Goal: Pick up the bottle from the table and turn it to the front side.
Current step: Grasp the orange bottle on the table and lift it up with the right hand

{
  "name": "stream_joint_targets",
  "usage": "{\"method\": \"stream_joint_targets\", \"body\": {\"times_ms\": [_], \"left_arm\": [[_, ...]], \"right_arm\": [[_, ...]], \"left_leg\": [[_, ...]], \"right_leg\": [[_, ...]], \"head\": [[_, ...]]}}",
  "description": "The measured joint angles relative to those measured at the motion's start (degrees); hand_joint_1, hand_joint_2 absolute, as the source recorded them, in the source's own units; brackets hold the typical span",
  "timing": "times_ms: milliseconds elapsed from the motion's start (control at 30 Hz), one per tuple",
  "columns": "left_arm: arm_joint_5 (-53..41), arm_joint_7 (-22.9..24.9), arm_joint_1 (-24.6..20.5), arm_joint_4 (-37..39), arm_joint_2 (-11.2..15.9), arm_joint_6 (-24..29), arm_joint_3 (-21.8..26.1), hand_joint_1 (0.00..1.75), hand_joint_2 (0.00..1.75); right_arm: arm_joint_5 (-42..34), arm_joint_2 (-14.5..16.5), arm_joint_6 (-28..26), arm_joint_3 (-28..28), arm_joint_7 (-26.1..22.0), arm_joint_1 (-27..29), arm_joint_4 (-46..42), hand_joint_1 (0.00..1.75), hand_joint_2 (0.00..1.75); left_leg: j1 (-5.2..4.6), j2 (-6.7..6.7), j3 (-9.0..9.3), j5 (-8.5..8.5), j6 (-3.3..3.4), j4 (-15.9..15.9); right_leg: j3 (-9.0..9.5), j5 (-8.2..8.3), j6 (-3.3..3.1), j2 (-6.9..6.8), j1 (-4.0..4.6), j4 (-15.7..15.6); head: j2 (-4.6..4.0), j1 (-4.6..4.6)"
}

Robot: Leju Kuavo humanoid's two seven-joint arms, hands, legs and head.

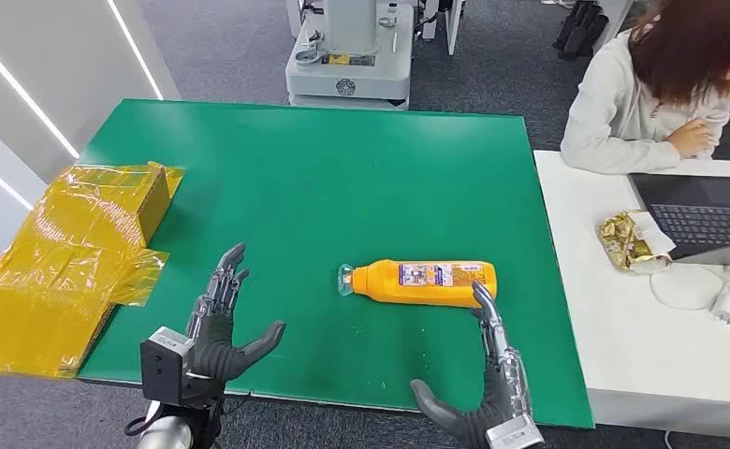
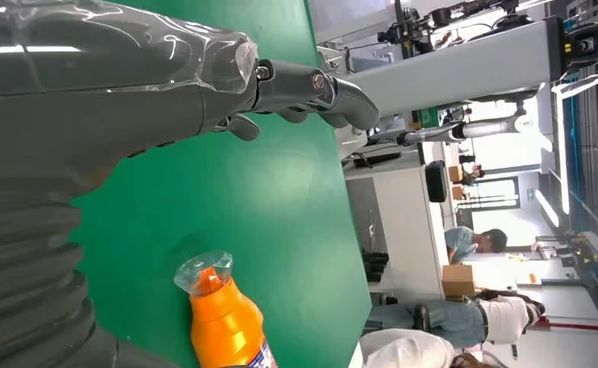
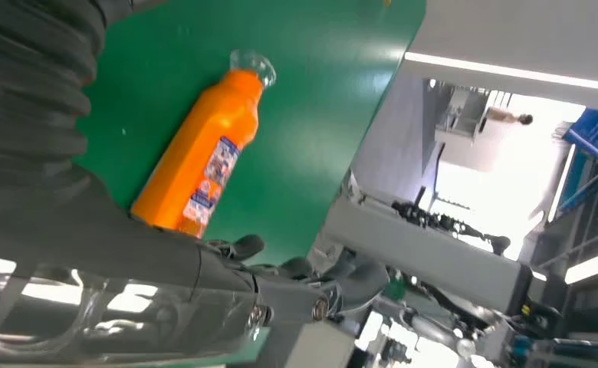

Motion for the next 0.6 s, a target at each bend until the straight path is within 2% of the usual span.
{"method": "stream_joint_targets", "body": {"times_ms": [267, 367, 600], "left_arm": [[-0.2, 0.0, -1.2, 0.1, -0.4, -1.2, 0.0, 0.0, 1.75], [-0.1, -0.5, -2.5, 1.1, -0.4, -3.1, -0.1, 0.0, 1.75], [0.5, -1.4, -7.3, 5.7, -0.9, -5.1, -0.1, 0.0, 1.75]], "right_arm": [[6.5, -2.2, -2.3, 0.0, 1.4, -1.5, 0.0, 0.0, 1.75], [9.9, -4.5, -4.0, -0.1, 2.4, -2.6, 0.5, 0.0, 1.75], [14.4, -9.6, -2.0, -0.5, 5.3, -10.6, 6.6, 0.0, 1.75]], "left_leg": [[-0.01, 0.0, 0.01, 0.0, 0.0, 0.0], [-0.02, 0.0, 0.01, 0.0, 0.0, 0.0], [-0.02, 0.07, 0.03, 0.08, 0.07, 0.0]], "right_leg": [[0.0, 0.01, 0.0, 0.01, 0.0, 0.0], [0.0, 0.01, 0.01, -0.01, -0.01, 0.0], [0.02, 0.1, 0.04, 0.08, -0.01, 0.0]], "head": [[0.0, 0.0], [0.0, 0.01], [0.0, 0.01]]}}
